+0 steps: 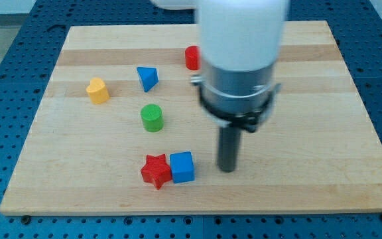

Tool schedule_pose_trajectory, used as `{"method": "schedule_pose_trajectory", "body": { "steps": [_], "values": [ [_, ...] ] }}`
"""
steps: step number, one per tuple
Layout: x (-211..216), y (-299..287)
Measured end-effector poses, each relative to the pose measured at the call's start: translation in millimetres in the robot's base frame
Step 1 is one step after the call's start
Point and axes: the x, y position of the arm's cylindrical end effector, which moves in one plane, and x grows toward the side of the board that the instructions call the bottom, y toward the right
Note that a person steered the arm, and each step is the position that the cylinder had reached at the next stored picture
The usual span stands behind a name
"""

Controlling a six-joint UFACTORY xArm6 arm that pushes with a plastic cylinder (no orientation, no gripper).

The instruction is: Move the green star towards the blue cube

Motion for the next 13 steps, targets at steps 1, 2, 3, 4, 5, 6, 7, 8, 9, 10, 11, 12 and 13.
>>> {"method": "schedule_pose_trajectory", "body": {
  "steps": [1, 2, 3, 4, 5, 6, 7, 8, 9, 10, 11, 12, 13],
  "values": [
    [-37.6, 90.1],
    [-96.0, 142.8],
    [-147.6, 147.5],
    [-173.1, 147.5],
    [-225.3, 136.8],
    [-239.3, 92.0],
    [-224.9, 34.8],
    [-184.0, 2.4],
    [-148.7, -15.4],
    [-140.6, -21.2],
    [-159.2, -14.9],
    [-196.1, 30.2],
    [-204.0, 92.6]
  ]
}}
